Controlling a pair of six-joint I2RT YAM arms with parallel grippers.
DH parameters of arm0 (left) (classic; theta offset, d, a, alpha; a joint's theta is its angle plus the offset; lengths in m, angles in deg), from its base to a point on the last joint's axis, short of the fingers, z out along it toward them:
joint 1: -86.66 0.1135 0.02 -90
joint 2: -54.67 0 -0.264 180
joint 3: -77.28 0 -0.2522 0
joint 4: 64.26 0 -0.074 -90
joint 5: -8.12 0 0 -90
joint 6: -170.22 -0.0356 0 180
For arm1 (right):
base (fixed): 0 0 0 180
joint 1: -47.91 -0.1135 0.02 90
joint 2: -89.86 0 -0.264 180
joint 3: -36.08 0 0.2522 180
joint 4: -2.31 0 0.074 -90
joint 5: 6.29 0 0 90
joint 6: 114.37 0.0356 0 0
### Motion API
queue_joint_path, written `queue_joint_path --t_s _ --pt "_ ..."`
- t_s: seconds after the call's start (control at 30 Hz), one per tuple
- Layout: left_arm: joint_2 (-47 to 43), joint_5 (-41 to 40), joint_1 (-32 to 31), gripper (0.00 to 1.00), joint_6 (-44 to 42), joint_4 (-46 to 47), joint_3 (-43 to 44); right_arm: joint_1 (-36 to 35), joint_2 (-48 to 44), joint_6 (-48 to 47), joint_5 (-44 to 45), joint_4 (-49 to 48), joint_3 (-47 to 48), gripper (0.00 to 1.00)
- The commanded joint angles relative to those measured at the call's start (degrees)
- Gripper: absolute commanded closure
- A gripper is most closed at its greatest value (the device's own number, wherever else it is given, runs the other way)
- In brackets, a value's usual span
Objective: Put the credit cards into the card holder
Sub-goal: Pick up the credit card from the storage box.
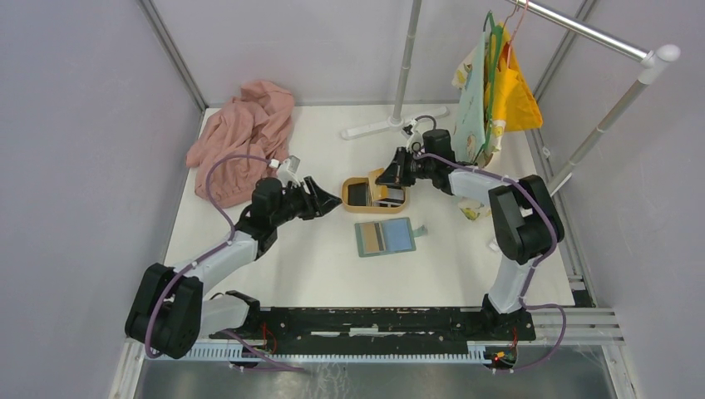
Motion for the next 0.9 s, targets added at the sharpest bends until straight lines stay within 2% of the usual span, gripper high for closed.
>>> queue_joint_path --t_s 0.0,0.2,0.27,0.33,0.5,0.77,0.87 --pt "-4.11 5.29 -0.15 0.36 4.14 9.47 -2.52 0.37 -5.94 -3.63 -4.94 -4.62 -3.08 1.00" --pt "-8.46 8.34 -2.16 0.30 6.86 24.21 -9.91 0.39 -12.89 -0.69 -20.52 -24.79 -14.02 1.00" --pt "-9.64 6.91 -5.21 0.30 5.65 27.41 -11.47 0.34 -14.84 4.00 -24.40 -35.29 -18.07 1.00" --pt "-10.32 3.71 -9.52 0.30 2.83 29.29 -12.27 0.41 -17.25 6.48 -26.03 -41.81 -21.60 1.00" --pt "-9.45 -3.05 -18.09 0.29 -4.60 34.65 -13.60 0.26 -22.31 6.27 -27.42 -46.95 -24.92 1.00" --pt "-1.39 -4.11 -22.44 0.30 -3.30 46.06 -13.11 -0.50 -24.57 11.37 -27.69 -54.13 -26.81 1.00" --pt "0.99 -4.50 -24.21 0.31 -3.25 46.49 -11.23 -1.04 -25.01 12.01 -27.87 -55.07 -27.08 1.00"
